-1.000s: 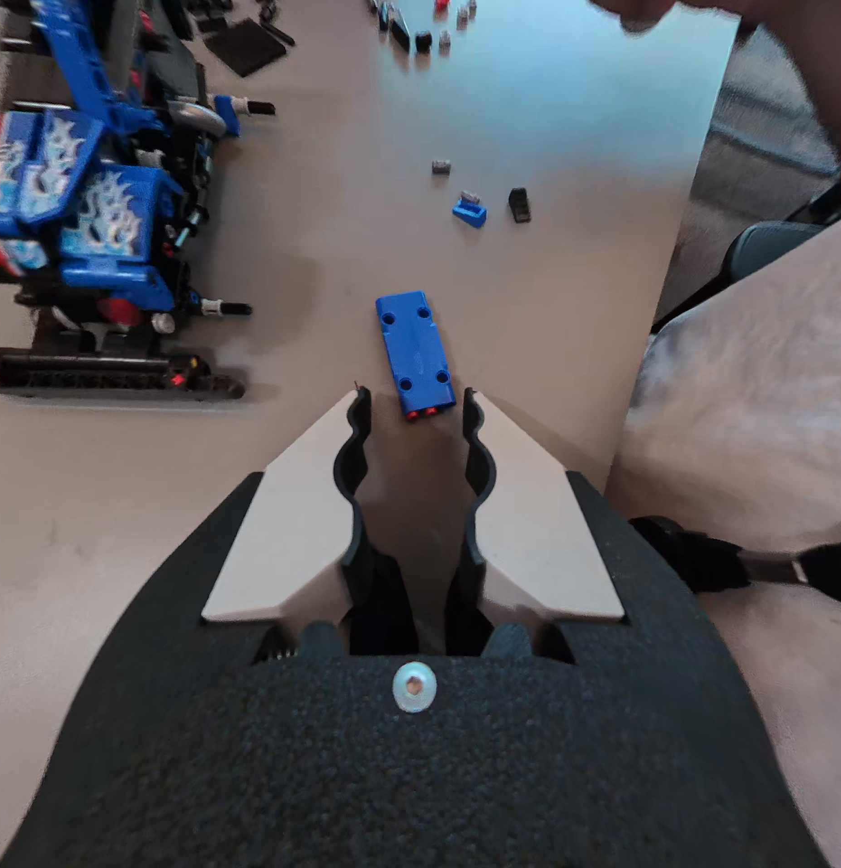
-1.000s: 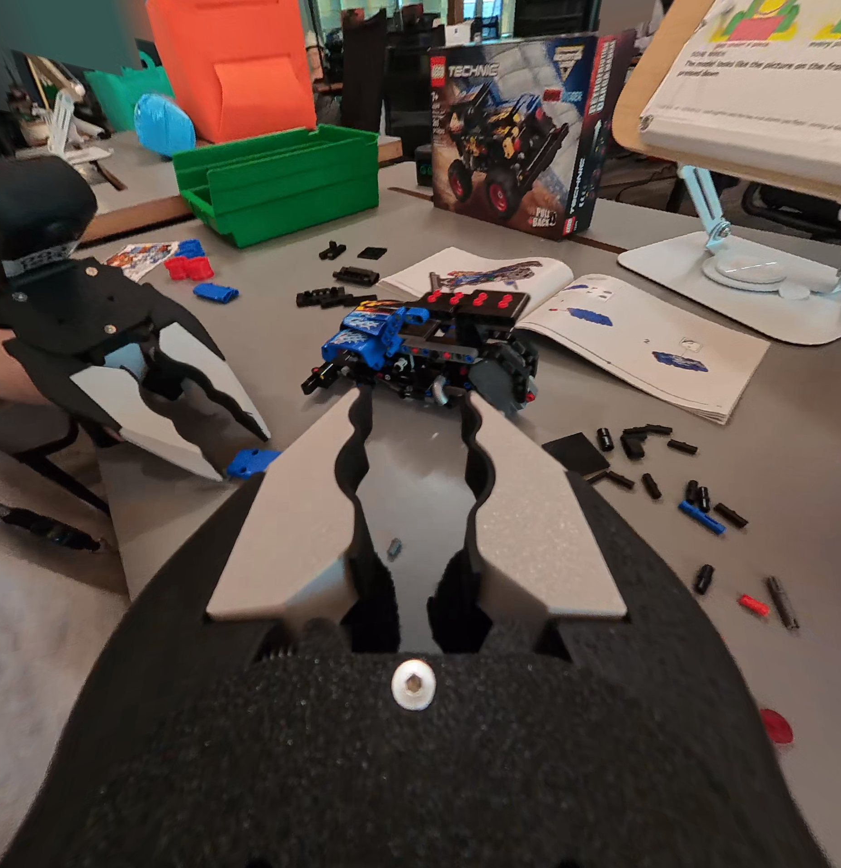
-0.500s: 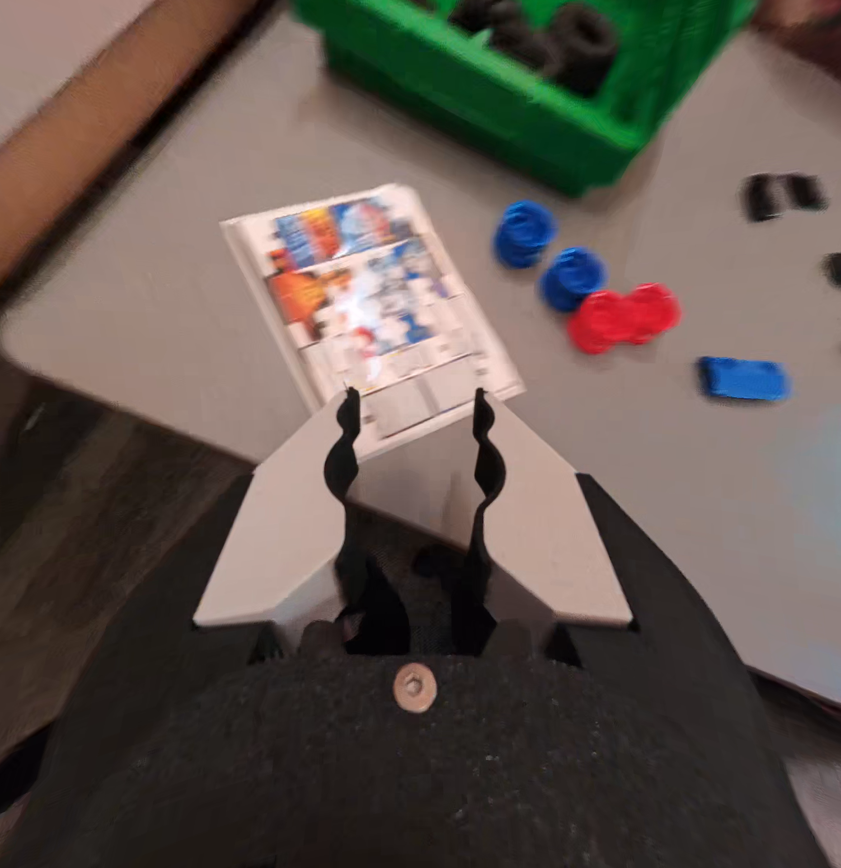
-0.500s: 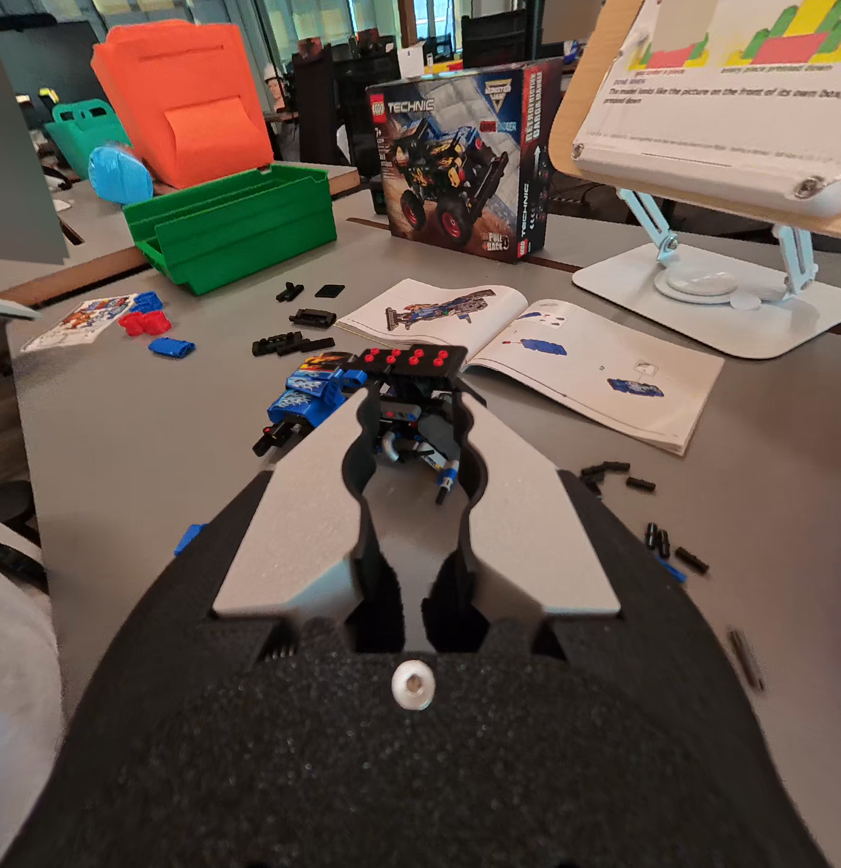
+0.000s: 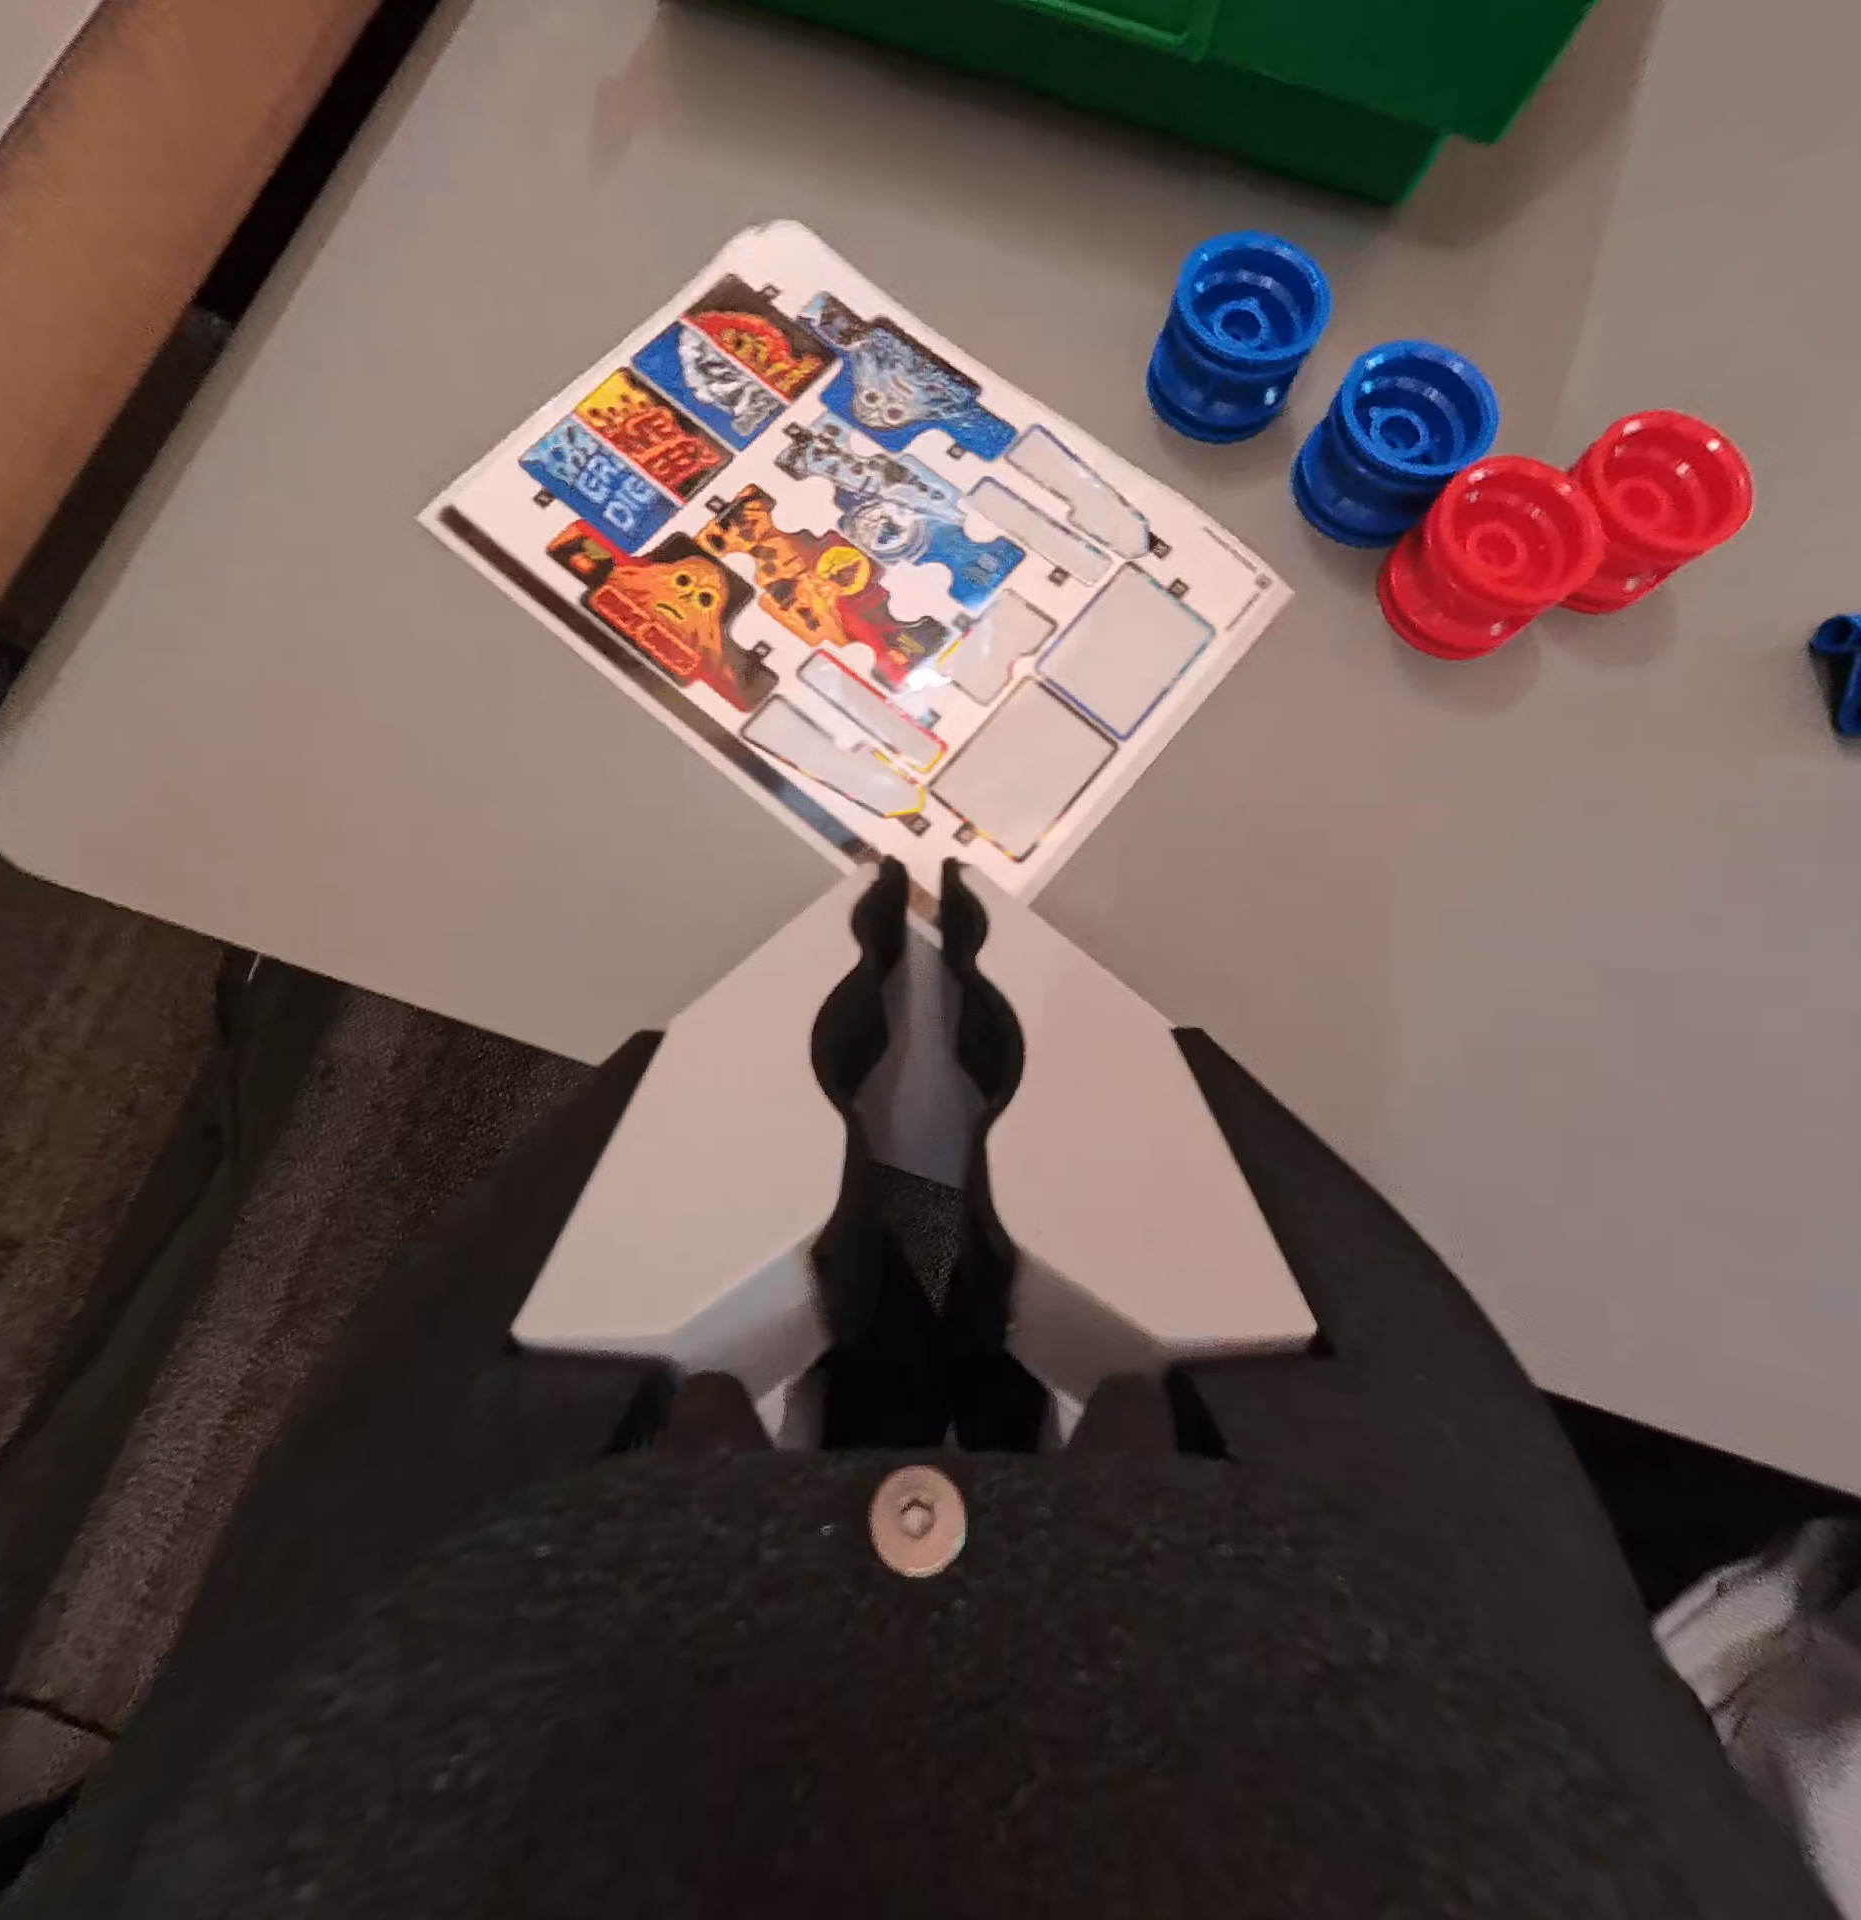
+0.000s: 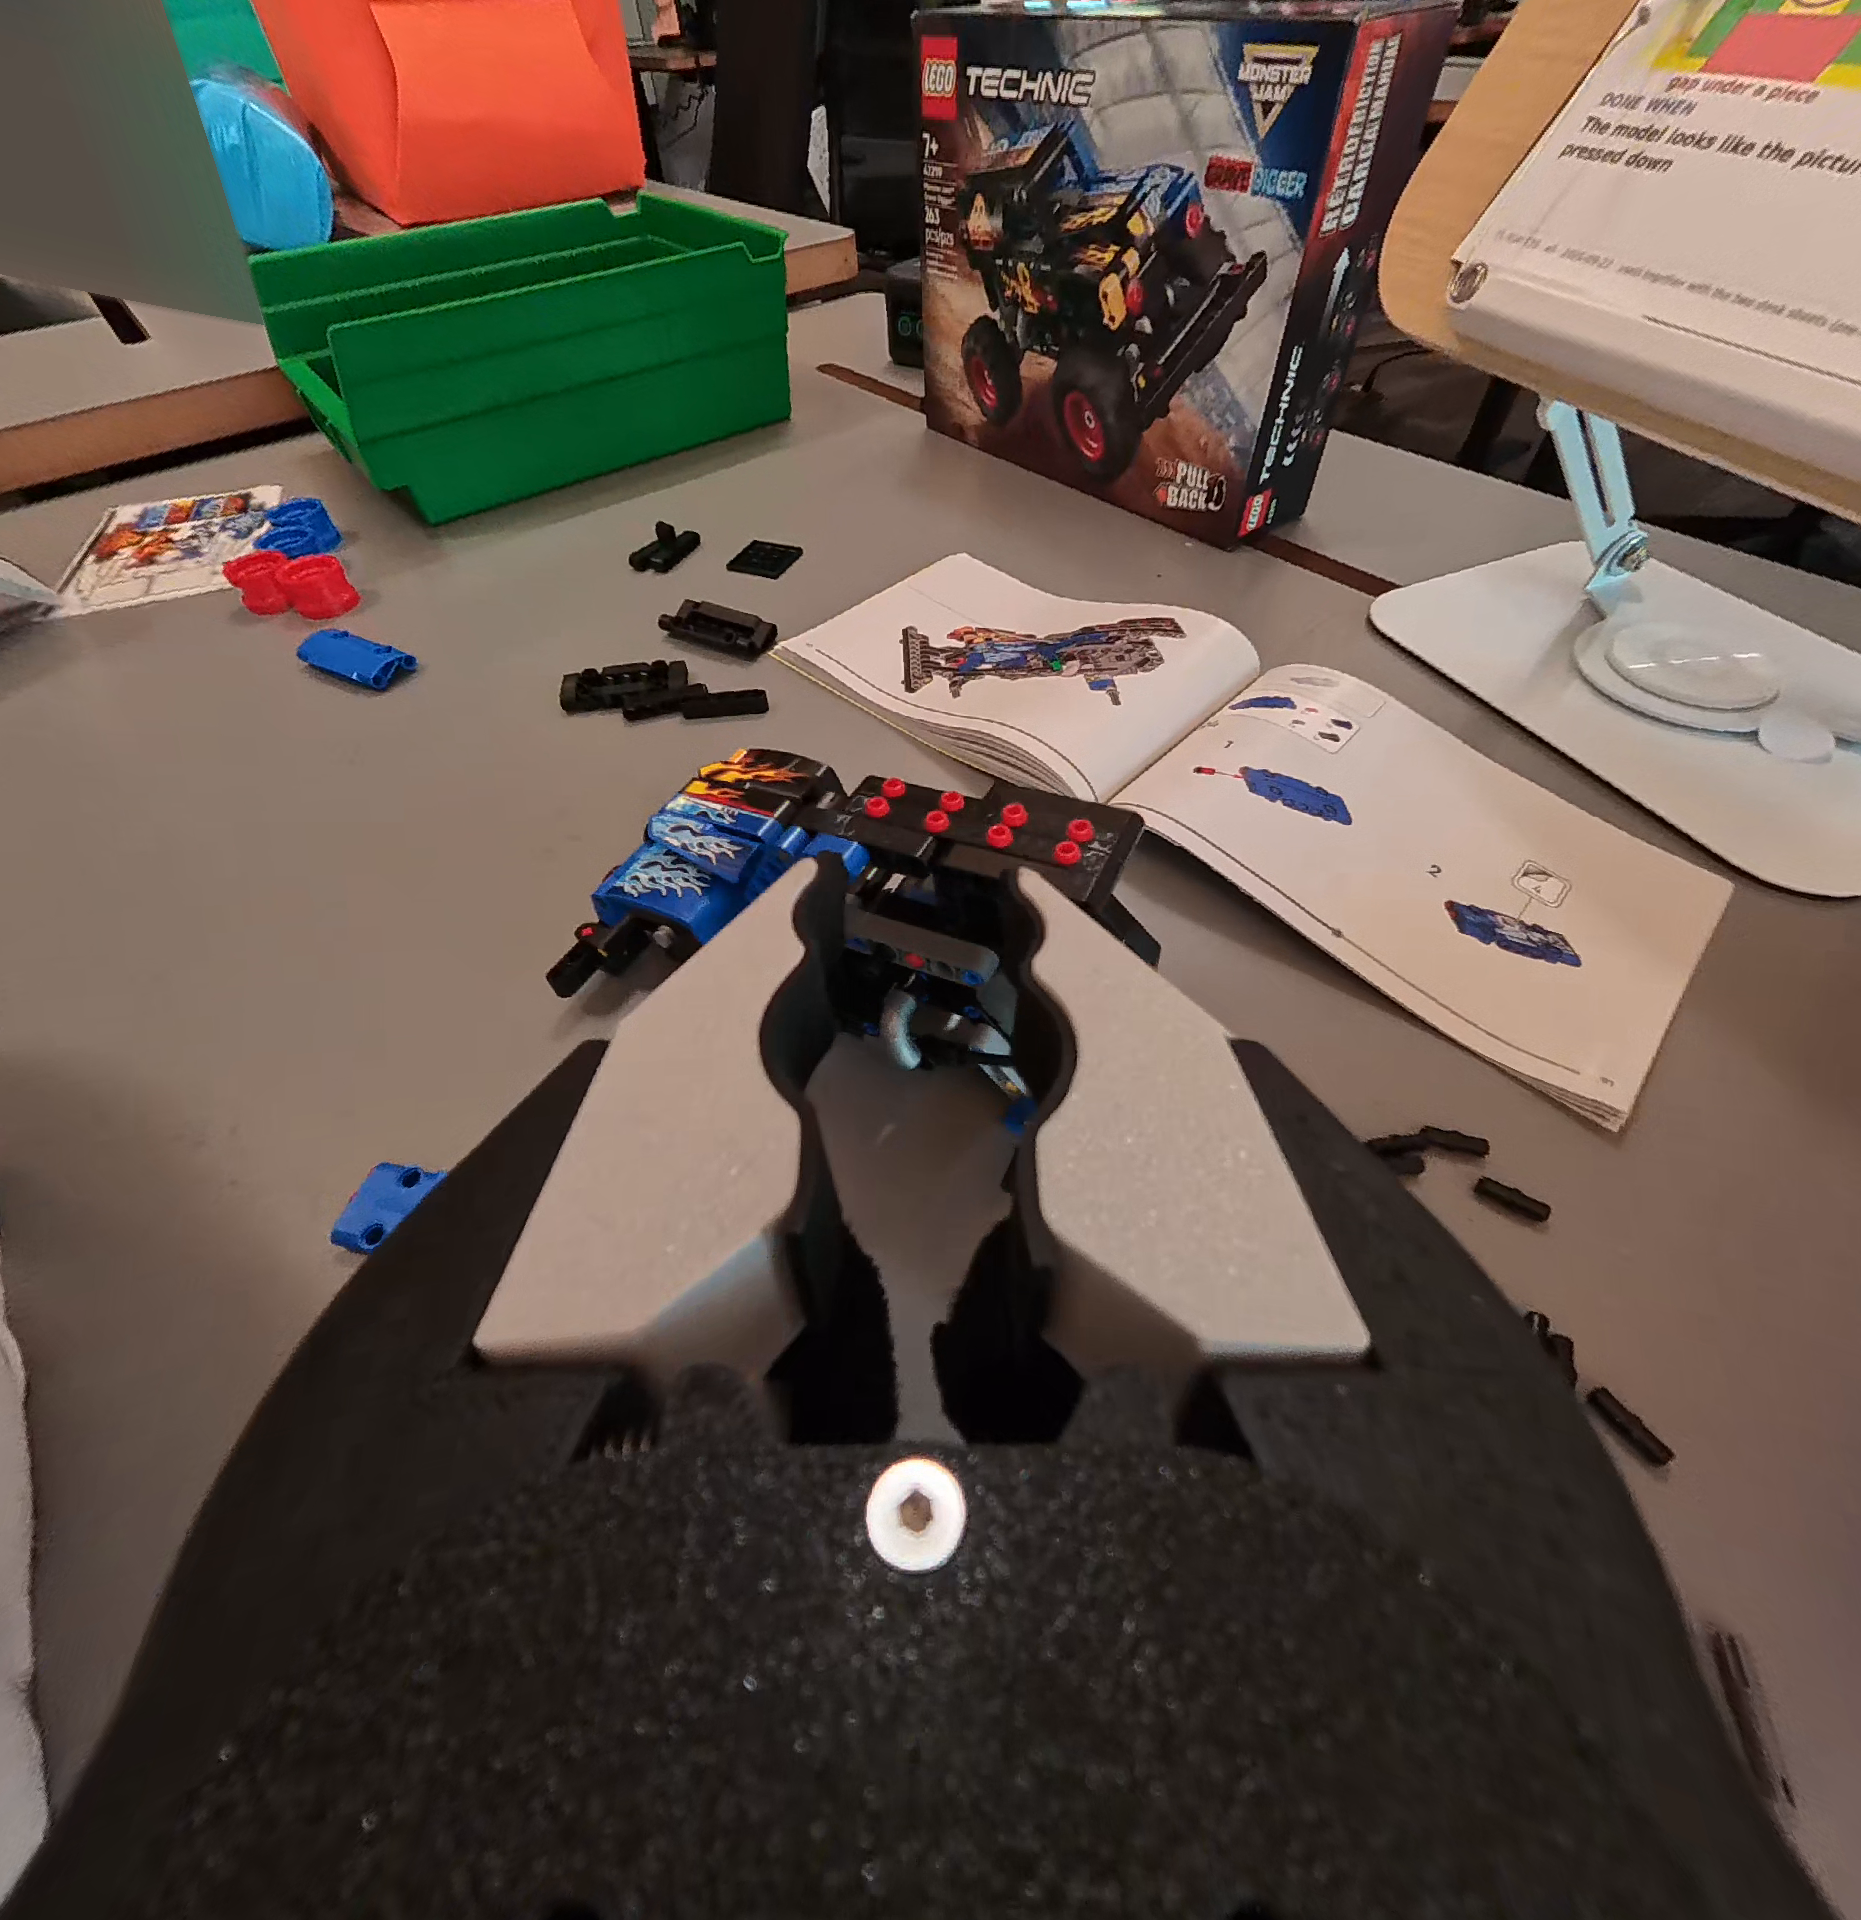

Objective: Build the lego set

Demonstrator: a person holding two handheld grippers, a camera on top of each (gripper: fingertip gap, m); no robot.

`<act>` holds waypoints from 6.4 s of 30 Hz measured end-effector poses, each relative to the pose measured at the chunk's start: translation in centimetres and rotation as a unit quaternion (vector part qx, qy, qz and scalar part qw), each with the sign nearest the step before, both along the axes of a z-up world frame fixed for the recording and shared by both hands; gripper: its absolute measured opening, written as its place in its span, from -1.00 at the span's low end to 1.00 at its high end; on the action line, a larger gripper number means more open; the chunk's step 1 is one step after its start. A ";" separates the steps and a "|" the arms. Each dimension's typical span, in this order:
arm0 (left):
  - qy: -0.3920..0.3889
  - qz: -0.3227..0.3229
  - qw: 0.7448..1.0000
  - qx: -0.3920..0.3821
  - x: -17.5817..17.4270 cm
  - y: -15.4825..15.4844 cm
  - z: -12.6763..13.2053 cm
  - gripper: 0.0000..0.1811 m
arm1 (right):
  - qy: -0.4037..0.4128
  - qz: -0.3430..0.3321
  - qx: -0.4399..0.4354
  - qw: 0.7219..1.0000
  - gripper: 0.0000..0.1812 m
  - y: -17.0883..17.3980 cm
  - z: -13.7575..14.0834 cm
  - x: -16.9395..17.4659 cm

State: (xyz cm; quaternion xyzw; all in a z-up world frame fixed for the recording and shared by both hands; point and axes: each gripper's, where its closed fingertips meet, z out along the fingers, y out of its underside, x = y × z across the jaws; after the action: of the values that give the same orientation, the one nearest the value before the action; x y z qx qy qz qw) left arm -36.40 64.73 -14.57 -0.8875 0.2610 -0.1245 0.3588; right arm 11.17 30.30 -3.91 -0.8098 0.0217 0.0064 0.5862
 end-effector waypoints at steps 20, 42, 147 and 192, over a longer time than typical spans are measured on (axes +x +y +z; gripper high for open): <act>0.010 -0.032 0.999 0.001 2.4 1.3 0.0 -0.46 | -0.019 0.061 -0.030 0.998 -0.72 0.7 -1.2 -3.7; -0.045 -0.245 0.897 0.364 12.5 -10.1 13.4 -0.93 | 0.161 0.313 0.051 0.935 -0.44 12.4 4.7 -22.2; -0.455 -0.501 0.663 -0.320 37.1 -31.5 12.6 -0.97 | 0.364 0.034 0.237 0.900 -1.00 0.6 3.6 -6.2; -0.535 -0.547 0.534 -0.358 35.3 -33.8 17.1 -1.00 | 0.322 0.196 0.151 0.914 -0.85 1.6 5.7 -13.0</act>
State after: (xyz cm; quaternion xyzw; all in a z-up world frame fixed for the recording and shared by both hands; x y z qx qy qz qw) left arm -1.09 30.98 2.54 -0.3933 0.3885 -0.8315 -0.0548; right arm -1.79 31.95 1.80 -0.6538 0.0488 0.3849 0.6496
